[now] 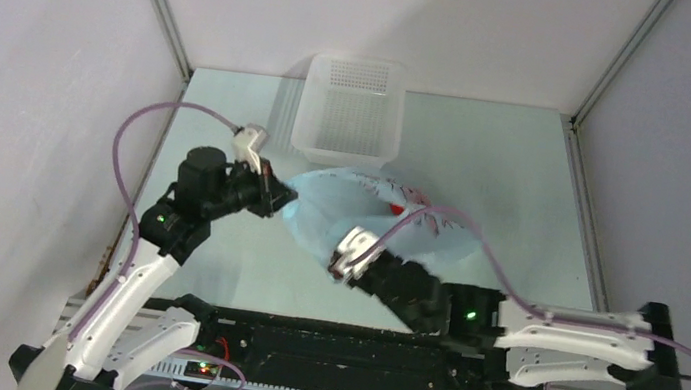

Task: Place the fake fruits into the plastic bag and tie a complex knot

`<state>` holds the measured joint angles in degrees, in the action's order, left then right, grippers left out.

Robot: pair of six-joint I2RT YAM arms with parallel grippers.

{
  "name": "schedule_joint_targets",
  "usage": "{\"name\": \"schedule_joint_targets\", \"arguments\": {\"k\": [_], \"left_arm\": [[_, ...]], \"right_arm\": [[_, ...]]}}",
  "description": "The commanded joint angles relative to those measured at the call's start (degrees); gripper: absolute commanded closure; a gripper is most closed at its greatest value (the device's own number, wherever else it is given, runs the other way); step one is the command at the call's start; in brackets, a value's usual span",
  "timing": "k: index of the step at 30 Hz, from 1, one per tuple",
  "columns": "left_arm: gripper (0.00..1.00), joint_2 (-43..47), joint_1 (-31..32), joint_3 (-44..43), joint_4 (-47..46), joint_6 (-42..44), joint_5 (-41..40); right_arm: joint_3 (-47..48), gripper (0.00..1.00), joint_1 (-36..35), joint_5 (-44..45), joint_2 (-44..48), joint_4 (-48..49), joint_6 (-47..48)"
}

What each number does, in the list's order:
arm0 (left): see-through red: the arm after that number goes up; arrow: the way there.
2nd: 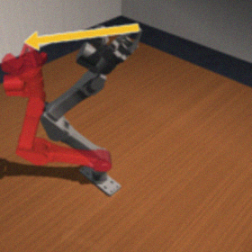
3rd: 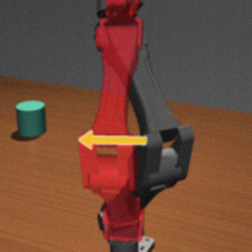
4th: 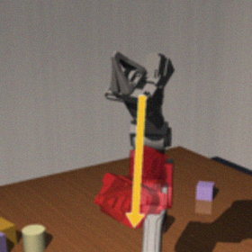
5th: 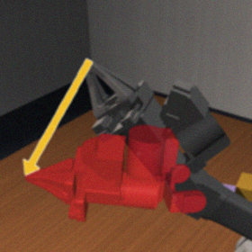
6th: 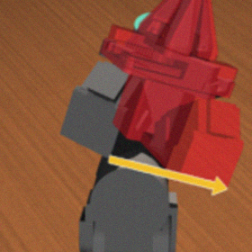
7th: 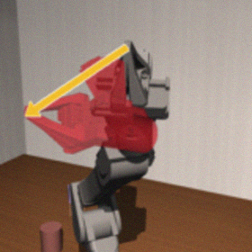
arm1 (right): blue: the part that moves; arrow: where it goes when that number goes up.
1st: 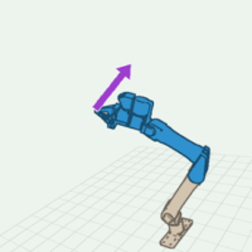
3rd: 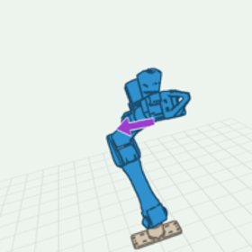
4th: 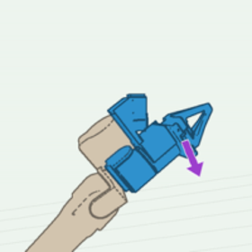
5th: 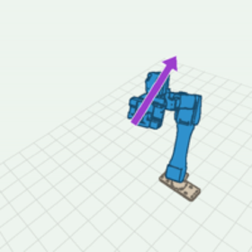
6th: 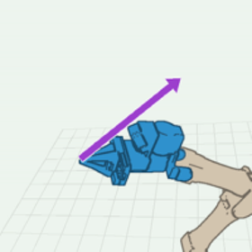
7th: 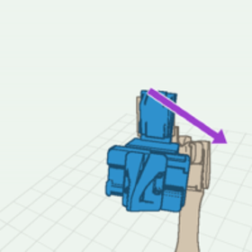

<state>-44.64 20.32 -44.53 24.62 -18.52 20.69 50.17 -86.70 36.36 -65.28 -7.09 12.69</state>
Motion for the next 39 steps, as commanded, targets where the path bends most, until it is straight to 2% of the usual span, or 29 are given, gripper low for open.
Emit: {"name": "schedule_joint_targets", "arguments": {"k": [1,5,9,14,18,20,22,24,26,32,39], "left_arm": [[1.0,-2.01,-0.71,-13.21,-4.85,-4.04,0.48],[1.0,-7.03,-0.8,-26.97,-4.32,-5.21,2.08],[1.0,-12.64,-1.43,-34.45,-1.64,-5.28,3.05],[0.98,-14.95,-3.34,-34.1,-1.88,-6.05,6.53],[0.89,-13.9,-3.89,-30.23,-2.85,-5.53,9.09],[0.82,-12.98,-3.99,-28.08,-3.11,-4.69,9.98],[0.57,-11.54,-4.05,-26.03,-4.16,-3.09,11.71],[0.4,-9.24,-4.03,-23.77,-5.69,-1.32,14.26],[0.31,-6.63,-3.99,-21.84,-6.97,0.76,15.97],[0.15,1.89,-4.05,-16.36,-8.18,5.54,19.58],[0.11,5.82,-4.06,-13.53,-7.85,8.49,19.22]], "right_arm": [[10.28,1.0,3.88,4.56,8.98,4.43,4.71],[15.78,1.0,9.04,3.44,12.43,11.43,11.26],[18.35,1.0,15.68,-0.59,12.93,11.82,9.36],[17.14,1.0,21.83,-5.32,11.32,5.77,0.7],[12.45,1.0,23.25,-6.18,11.08,4.8,-6.81],[10.64,1.0,23.76,-6.3,11.53,4.69,-10.8],[9.92,1.0,24.38,-6.68,11.58,4.07,-14.35],[9.84,1.0,25.0,-7.41,11.37,3.51,-16.69],[9.87,1.0,25.34,-7.54,11.32,3.51,-17.88],[9.86,1.0,27.44,-8.9,11.89,3.7,-18.85],[10.36,1.0,29.18,-10.28,12.63,2.22,-19.23]]}}
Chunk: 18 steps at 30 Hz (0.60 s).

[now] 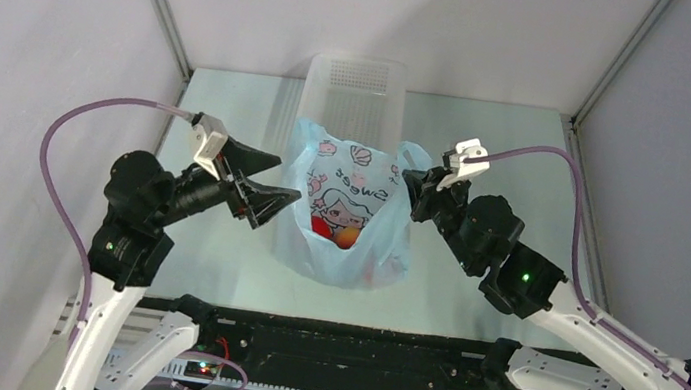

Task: Place the fake fruits into the plastic bag and tie a complex knot

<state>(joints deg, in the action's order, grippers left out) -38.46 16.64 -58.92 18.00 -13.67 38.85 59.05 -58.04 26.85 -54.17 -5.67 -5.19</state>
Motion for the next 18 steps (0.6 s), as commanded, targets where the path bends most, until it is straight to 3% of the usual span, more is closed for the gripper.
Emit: {"name": "schedule_joint_targets", "arguments": {"k": [1,9,18], "left_arm": [[0.11,-0.42,-0.38,0.67,-1.22,3.87,0.39],[0.14,-4.01,-0.34,-0.72,-4.3,3.95,-1.71],[0.26,-9.48,2.11,-2.81,-2.09,6.18,-4.01]], "right_arm": [[1.5,1.0,0.55,-0.85,1.57,0.63,-1.34],[1.51,1.0,0.63,-2.22,1.92,-0.17,-1.99],[1.49,1.0,0.6,-2.63,2.32,-0.99,-2.0]]}}
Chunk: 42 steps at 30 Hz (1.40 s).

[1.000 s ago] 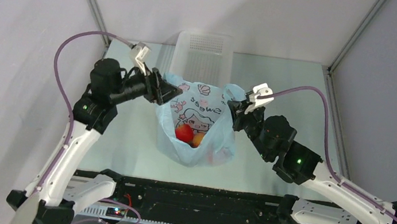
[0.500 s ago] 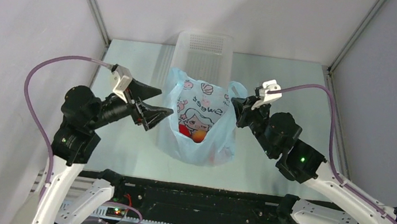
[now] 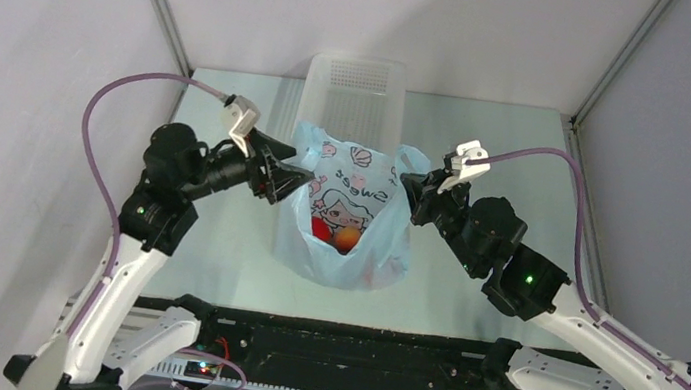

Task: Place the fake fruits into the plastic bag and tie a complex knot

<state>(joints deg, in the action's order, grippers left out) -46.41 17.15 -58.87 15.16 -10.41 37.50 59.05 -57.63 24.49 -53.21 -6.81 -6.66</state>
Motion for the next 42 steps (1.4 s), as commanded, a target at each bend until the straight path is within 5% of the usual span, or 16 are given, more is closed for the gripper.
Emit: {"name": "schedule_joint_targets", "arguments": {"k": [1,3,8,11,16,26,27,32,34,42], "left_arm": [[0.28,-2.35,2.77,-3.41,1.19,4.06,-3.24],[0.37,-3.53,4.83,-4.53,2.11,5.11,-4.63],[0.84,-3.12,8.5,-7.75,-3.33,1.39,-7.69],[0.98,-0.32,8.64,-7.69,-12.85,-4.15,-10.08],[1.0,1.15,8.68,-7.76,-19.89,-10.65,-9.48],[1.0,-0.09,8.62,1.59,-23.92,-10.62,-1.94],[1.0,0.36,8.61,2.91,-24.02,-10.34,-1.52],[1.0,2.93,8.64,7.0,-25.6,-8.91,1.53],[1.0,4.06,8.61,7.94,-25.65,-7.9,2.54],[1.0,5.34,8.58,8.09,-23.74,-4.76,10.96]], "right_arm": [[1.48,1.0,0.21,-0.4,1.47,0.14,-0.5],[1.54,1.0,0.16,-0.73,1.91,0.39,-0.12],[6.07,1.0,0.24,-1.46,2.13,-1.45,1.27],[9.21,1.0,0.23,-2.21,2.68,-2.67,2.26],[13.45,1.0,0.3,-3.01,3.17,-4.64,2.92],[9.92,1.0,1.77,1.52,4.11,-10.18,0.52],[9.81,0.97,1.84,2.47,4.61,-11.72,0.38],[9.78,0.32,1.99,0.38,8.07,-13.76,3.14],[9.82,0.18,1.99,-3.0,9.62,-12.29,5.78],[12.43,0.07,1.59,-30.63,8.52,-7.84,14.83]]}}
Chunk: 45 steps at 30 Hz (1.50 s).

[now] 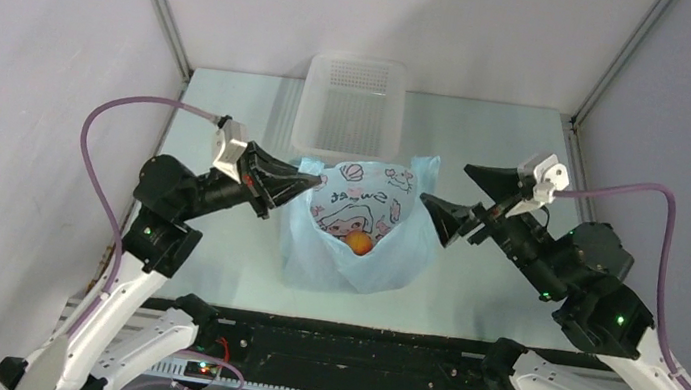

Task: Place the fake fruits into the plastic bag and tie a complex knot

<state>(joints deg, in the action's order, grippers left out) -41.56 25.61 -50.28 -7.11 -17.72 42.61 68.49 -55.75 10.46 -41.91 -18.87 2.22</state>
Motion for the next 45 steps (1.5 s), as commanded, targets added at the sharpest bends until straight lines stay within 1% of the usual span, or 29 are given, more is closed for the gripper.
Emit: {"name": "schedule_joint_targets", "arguments": {"k": [1,6,8,11,14,17,21,28,42,45], "left_arm": [[1.0,0.51,0.14,-0.63,-1.16,2.78,6.66],[1.0,1.02,0.17,-0.59,0.17,4.37,8.36],[1.0,1.08,0.22,-0.26,0.16,4.74,8.62],[1.0,1.05,0.15,0.07,0.7,5.54,8.9],[1.0,0.77,0.16,0.03,1.53,6.55,8.88],[1.0,0.93,0.16,0.01,2.29,7.13,8.98],[1.0,1.17,0.16,0.0,2.62,7.58,9.1],[1.0,0.7,0.12,-0.06,2.56,7.65,9.27],[1.0,0.43,0.16,0.14,1.93,7.08,9.68],[1.0,0.43,0.15,0.1,1.88,7.0,9.63]], "right_arm": [[4.53,0.07,-0.49,-20.43,-4.57,4.3,6.48],[11.82,0.08,-1.5,-30.52,-13.89,4.06,10.15],[14.93,0.11,-1.45,-33.29,-17.77,3.59,10.54],[19.5,0.19,-0.68,-37.09,-23.2,1.28,10.12],[24.37,0.24,0.64,-43.04,-29.14,-0.47,8.69],[25.99,0.28,1.81,-46.38,-31.92,-0.95,7.56],[25.85,0.33,4.02,-52.0,-33.54,1.27,4.72],[25.55,0.39,6.35,-54.03,-34.68,2.28,1.24],[26.03,0.48,6.27,-54.48,-36.78,2.44,0.24],[26.02,0.52,6.26,-54.49,-36.92,2.53,0.15]]}}
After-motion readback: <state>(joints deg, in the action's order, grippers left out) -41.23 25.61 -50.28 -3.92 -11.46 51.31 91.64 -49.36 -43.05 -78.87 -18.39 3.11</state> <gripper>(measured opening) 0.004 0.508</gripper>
